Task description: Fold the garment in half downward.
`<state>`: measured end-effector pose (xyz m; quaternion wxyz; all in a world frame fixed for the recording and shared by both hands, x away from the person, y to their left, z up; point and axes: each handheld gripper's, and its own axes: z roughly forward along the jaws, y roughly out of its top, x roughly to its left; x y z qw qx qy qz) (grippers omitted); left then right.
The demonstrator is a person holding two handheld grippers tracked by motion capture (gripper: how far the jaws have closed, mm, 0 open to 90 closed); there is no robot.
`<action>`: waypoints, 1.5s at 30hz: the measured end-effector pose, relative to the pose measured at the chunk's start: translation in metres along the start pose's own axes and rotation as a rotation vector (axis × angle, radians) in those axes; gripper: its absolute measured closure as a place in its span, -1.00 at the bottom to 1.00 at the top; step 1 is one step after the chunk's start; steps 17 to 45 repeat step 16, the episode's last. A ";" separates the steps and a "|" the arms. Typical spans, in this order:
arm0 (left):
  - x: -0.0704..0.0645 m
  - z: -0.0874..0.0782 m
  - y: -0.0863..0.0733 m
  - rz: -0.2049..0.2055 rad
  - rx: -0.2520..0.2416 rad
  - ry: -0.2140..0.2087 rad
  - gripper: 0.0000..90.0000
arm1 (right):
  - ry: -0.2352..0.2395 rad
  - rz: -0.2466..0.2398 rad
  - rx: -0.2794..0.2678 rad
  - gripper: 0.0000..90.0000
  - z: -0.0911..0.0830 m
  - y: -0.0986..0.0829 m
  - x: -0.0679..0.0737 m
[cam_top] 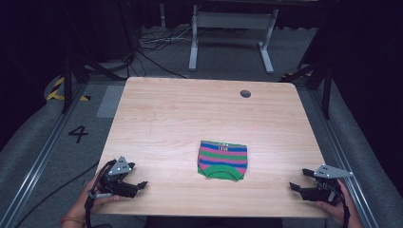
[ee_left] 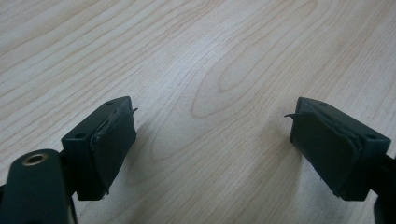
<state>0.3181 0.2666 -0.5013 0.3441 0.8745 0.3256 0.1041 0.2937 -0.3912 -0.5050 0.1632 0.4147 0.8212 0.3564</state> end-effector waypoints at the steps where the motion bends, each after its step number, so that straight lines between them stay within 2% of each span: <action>1: 0.000 0.000 0.000 0.000 0.001 0.000 -0.68 | 0.000 0.000 0.000 -0.58 0.000 0.000 0.000; 6: 0.000 0.000 0.000 -0.007 0.001 0.006 -0.68 | -0.008 0.006 0.008 -0.68 0.001 0.000 0.000; 45: 0.000 0.001 0.001 -0.015 0.002 0.012 -0.69 | -0.008 0.006 0.008 -0.68 0.001 0.000 0.000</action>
